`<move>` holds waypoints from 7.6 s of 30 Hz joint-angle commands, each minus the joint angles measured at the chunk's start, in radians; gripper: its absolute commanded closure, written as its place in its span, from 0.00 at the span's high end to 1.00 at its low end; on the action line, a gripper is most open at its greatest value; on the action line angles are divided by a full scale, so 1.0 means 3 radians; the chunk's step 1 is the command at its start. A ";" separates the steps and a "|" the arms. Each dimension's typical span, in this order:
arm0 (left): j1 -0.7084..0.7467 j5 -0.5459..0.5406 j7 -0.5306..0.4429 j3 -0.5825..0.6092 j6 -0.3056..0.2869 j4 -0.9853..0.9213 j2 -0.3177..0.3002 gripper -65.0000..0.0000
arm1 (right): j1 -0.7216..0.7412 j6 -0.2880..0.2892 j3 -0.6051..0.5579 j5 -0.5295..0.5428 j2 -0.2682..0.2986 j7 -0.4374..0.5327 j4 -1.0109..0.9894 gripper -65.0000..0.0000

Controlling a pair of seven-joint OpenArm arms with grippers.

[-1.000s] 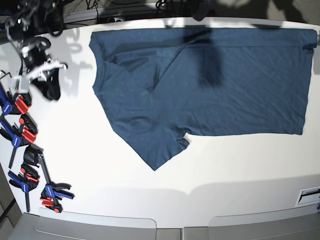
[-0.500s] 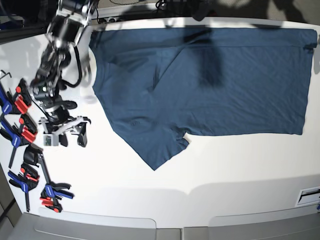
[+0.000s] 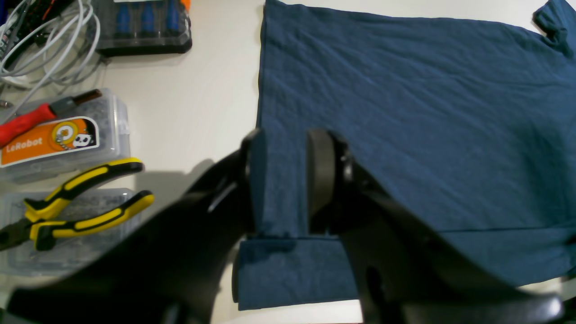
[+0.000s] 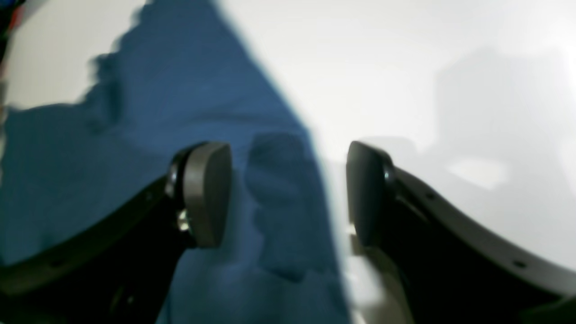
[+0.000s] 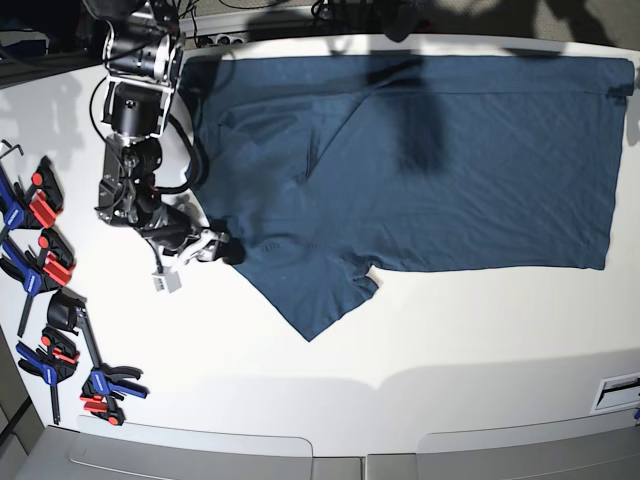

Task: Fold the T-shirt properly
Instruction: 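Grasp the shirt side by the collar with the right gripper, then grasp the hem corner on the same side with the left gripper, then fold the held side over onto the folded edge with both grippers, then fold the strip's collar end toward the left gripper with the right gripper, then press the folded collar end flat with the right gripper and release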

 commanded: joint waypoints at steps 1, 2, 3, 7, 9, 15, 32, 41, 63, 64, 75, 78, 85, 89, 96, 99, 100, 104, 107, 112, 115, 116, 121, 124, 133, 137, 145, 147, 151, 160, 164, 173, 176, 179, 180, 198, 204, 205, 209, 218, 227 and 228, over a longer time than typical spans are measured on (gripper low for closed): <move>0.0011 -0.0056 -0.0075 -0.0041 -0.0019 0.0042 -0.0071 0.22 | 0.0000 -0.0038 -0.0042 -0.0117 0.0025 -0.0146 0.0008 0.59; 0.0011 -0.0056 -0.0074 -0.0041 -0.0019 0.0042 -0.0071 0.22 | -0.0017 -0.0038 -0.0062 -0.0118 0.0025 -0.0145 0.0008 0.59; 0.0011 -0.0055 -0.0074 -0.0041 -0.0019 0.0042 -0.0072 0.22 | -0.0027 -0.0038 -0.0070 -0.0118 0.0025 -0.0150 0.0006 0.59; 0.0011 -0.0055 -0.0074 -0.0041 -0.0019 0.0042 -0.0071 0.22 | -0.0055 -0.0034 -0.0070 0.0000 0.0027 -0.0167 0.0006 0.59; 0.0011 -0.0056 -0.0075 -0.0041 -0.0019 0.0042 -0.0071 0.22 | -0.0064 -0.0001 -0.0070 0.0095 0.0025 -0.0207 0.0006 0.58; 0.0011 -0.0056 -0.0076 -0.0041 -0.0019 0.0042 -0.0072 0.34 | -0.0069 -0.0001 -0.0070 0.0192 0.0027 -0.0264 0.0006 0.00; -0.1488 0.0451 -0.0304 0.1221 0.0331 -0.1371 -0.0614 0.39 | -0.0069 -0.0001 -0.0067 0.0192 0.0027 -0.0206 0.0006 0.00; -0.3328 0.0699 -0.0540 0.2065 0.0315 -0.3535 -0.0863 0.46 | -0.0069 -0.0001 -0.0067 0.0193 0.0025 -0.0203 0.0006 0.00; -0.4082 0.1354 -0.1176 0.2738 0.0528 -0.4644 -0.0362 0.39 | -0.0070 -0.0001 -0.0067 0.0202 0.0027 -0.0210 0.0006 0.00; -0.4092 0.1378 -0.1186 0.2738 0.0528 -0.4643 -0.0375 0.29 | -0.0070 -0.0001 -0.0067 0.0203 0.0027 -0.0210 0.0006 0.00; -0.4069 0.1177 -0.1269 0.2725 0.0384 -0.4524 -0.0591 0.00 | -0.0071 0.0167 -0.0066 0.0788 0.0027 -0.0495 0.0214 0.00; -0.4069 0.0961 -0.1081 0.2725 0.0136 -0.4434 -0.0655 0.00 | -0.0102 0.0167 -0.0056 0.0790 0.0028 -0.0572 0.0374 0.00; -0.3825 0.0488 -0.0598 0.2725 -0.0019 -0.3980 -0.0778 0.00 | -0.0537 0.0167 -0.0038 0.0790 0.0028 -0.0650 0.1086 0.00; -0.3492 0.0440 -0.0524 0.2725 -0.0019 -0.3601 -0.0875 0.00 | -0.0890 0.0167 -0.0038 0.0791 0.0027 -0.0757 0.1665 0.00; -0.2845 0.0426 -0.0351 0.2696 -0.0019 -0.2862 -0.1088 0.00 | -0.1385 0.0148 0.0081 0.0788 0.0027 -0.1054 0.2590 0.00; -0.2616 0.0233 -0.0075 0.2524 -0.0019 -0.2625 -0.1113 0.00 | -0.1522 0.0084 0.0242 0.0790 0.0027 -0.1218 0.2790 0.00; -0.2538 0.0139 0.0031 0.2443 -0.0019 -0.2569 -0.1111 0.00 | -0.1568 0.0080 0.0299 0.0792 0.0027 -0.1269 0.2824 0.00; -0.2247 -0.0198 0.0502 0.2129 -0.0019 -0.2408 -0.1110 0.00 | -0.1776 0.0080 0.0524 0.1030 0.0027 -0.1502 0.2866 0.00; -0.2033 -0.0300 0.0613 0.1886 -0.0019 -0.2342 -0.1110 0.00 | -0.1963 0.0083 0.0688 0.1260 0.0027 -0.1545 0.2866 0.00; -0.1788 -0.0332 0.0613 0.1564 -0.0019 -0.2335 -0.1110 0.00 | -0.2182 0.0083 0.0851 0.1336 0.0027 -0.1556 0.2866 0.00; -0.1685 -0.0333 0.0612 0.1502 -0.0019 -0.2333 -0.1110 0.00 | -0.2213 0.0084 0.0860 0.1336 0.0025 -0.1555 0.2866 0.00; -0.1665 -0.0331 0.0622 0.1503 -0.0019 -0.2333 -0.1110 0.00 | -0.2211 0.0083 0.0860 0.1336 0.0025 -0.1555 0.2866 0.00; -0.1579 -0.0333 0.0754 0.1503 -0.0019 -0.2333 -0.1109 0.20 | -0.2210 0.0084 0.0860 0.1333 0.0027 -0.1534 0.2866 0.00; -0.1536 -0.0334 0.0764 0.1502 -0.0019 -0.2332 -0.1110 0.20 | -0.2210 0.0083 0.0860 0.1330 0.0027 -0.1534 0.2866 0.00; -0.1534 -0.0498 0.0749 0.1502 -0.0019 -0.2263 -0.1148 0.20 | -0.2202 0.0084 0.0861 0.1562 0.0028 -0.1771 0.3236 0.21; -0.1534 -0.0605 0.0750 0.1378 -0.0019 -0.2111 -0.1203 0.20 | -0.2201 0.0084 0.0910 0.1428 0.0028 -0.1684 0.3667 0.29; -0.1534 -0.0605 0.0456 0.0566 -0.0019 -0.1798 -0.1202 0.20 | -0.1998 0.0083 0.1005 0.0885 -0.0031 -0.1049 0.3953 0.29; -0.1534 -0.0605 0.0394 0.0448 -0.0019 -0.1797 -0.1202 0.20 | -0.1898 0.0084 0.1003 0.0698 -0.0117 -0.0856 0.3924 0.29; -0.1531 -0.0559 0.0423 0.0416 -0.0019 -0.1797 -0.1190 0.20 | -0.1677 0.0084 0.0960 0.0470 -0.0304 -0.0577 0.3573 0.49; -0.1531 -0.0552 0.0422 0.0416 -0.0019 -0.1797 -0.1171 0.20 | -0.0965 0.0003 0.0444 0.0066 -0.0370 -0.0345 0.2235 0.58; -0.1531 -0.0552 0.0422 0.0416 -0.0019 -0.1797 -0.1162 0.20 | -0.0680 -0.0102 0.0151 -0.0079 -0.0370 -0.0370 0.1717 0.58; -0.1513 -0.0552 0.0431 0.0416 -0.0019 -0.1797 -0.1108 0.20 | -0.0530 -0.0291 -0.0455 -0.0086 -0.0371 -0.0743 0.1394 0.57; -0.1512 -0.0552 0.0431 0.0416 -0.0019 -0.1797 -0.1108 0.20 | -0.0529 -0.0294 -0.0591 -0.0085 -0.0371 -0.0788 0.1394 0.41; -0.1513 -0.0552 0.0432 0.0416 -0.0019 -0.1797 -0.1108 0.20 | -0.0520 -0.0292 -0.0641 -0.0084 -0.0371 -0.0774 0.1394 0.02; -0.1513 -0.0552 0.0432 0.0416 -0.0019 -0.1797 -0.1108 0.20 | -0.0507 -0.0292 -0.0640 -0.0070 -0.0370 -0.0758 0.1394 0.00; -0.1512 -0.0543 0.0432 0.0416 -0.0019 -0.1797 -0.1108 0.20 | -0.1340 -0.0126 -0.0633 0.0791 -0.0453 -0.1420 0.3123 0.00; -0.1512 -0.0544 0.0431 0.0416 -0.0019 -0.1797 -0.1108 0.20 | -0.2015 -0.0113 -0.0635 0.0895 -0.0752 -0.1389 0.3493 0.00; -0.1512 -0.0543 0.0431 0.0416 -0.0019 -0.1797 -0.1108 0.20 | -0.2090 -0.0113 -0.0635 0.0946 -0.0788 -0.1397 0.3493 0.00; -0.1512 -0.0543 0.0431 0.0416 -0.0019 -0.1797 -0.1108 0.20 | -0.2313 -0.0083 -0.0635 0.0989 -0.0922 -0.1471 0.3493 0.00; -0.1513 -0.0552 0.0418 0.0416 -0.0019 -0.1797 -0.1108 0.20 | -0.2448 -0.0039 -0.0637 0.0989 -0.0923 -0.1564 0.3493 0.00; -0.1511 -0.0549 0.0529 0.0416 -0.0019 -0.1797 -0.1109 0.40 | -0.2441 -0.0039 -0.0633 0.1453 -0.0923 -0.1450 0.3696 0.47; -0.1503 -0.0556 0.0582 0.0416 -0.0019 -0.1797 -0.1109 0.40 | -0.2441 -0.0039 -0.0633 0.1448 -0.0923 -0.1431 0.3788 0.47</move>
